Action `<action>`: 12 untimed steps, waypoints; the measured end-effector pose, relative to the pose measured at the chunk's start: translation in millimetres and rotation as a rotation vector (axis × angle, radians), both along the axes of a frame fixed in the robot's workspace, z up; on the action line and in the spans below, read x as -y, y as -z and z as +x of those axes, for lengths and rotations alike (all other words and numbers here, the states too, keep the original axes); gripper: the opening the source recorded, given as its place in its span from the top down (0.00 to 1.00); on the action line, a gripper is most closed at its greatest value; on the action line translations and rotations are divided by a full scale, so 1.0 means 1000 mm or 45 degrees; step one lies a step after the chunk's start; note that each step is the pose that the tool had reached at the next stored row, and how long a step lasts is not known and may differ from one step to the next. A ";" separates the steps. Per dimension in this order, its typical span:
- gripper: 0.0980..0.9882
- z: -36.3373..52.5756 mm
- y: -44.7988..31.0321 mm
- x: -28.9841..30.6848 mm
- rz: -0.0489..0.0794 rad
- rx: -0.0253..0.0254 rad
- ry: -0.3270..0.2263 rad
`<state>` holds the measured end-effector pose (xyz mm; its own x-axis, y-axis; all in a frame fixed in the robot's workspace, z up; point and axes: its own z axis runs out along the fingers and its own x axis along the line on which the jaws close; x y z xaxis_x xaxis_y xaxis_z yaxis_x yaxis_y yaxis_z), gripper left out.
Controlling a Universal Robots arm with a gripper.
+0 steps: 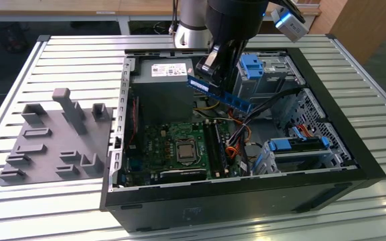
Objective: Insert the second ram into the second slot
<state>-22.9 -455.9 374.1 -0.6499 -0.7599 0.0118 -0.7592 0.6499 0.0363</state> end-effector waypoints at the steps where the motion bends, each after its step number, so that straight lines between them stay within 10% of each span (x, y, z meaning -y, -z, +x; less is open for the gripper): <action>1: 0.96 0.0000 0.0000 0.0000 0.000 0.0000 0.003; 12: 0.96 0.0000 0.0000 0.0000 -0.001 0.0000 0.045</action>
<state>-22.9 -455.9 374.1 -0.6765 -0.7363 0.0125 -0.7356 0.6765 0.0357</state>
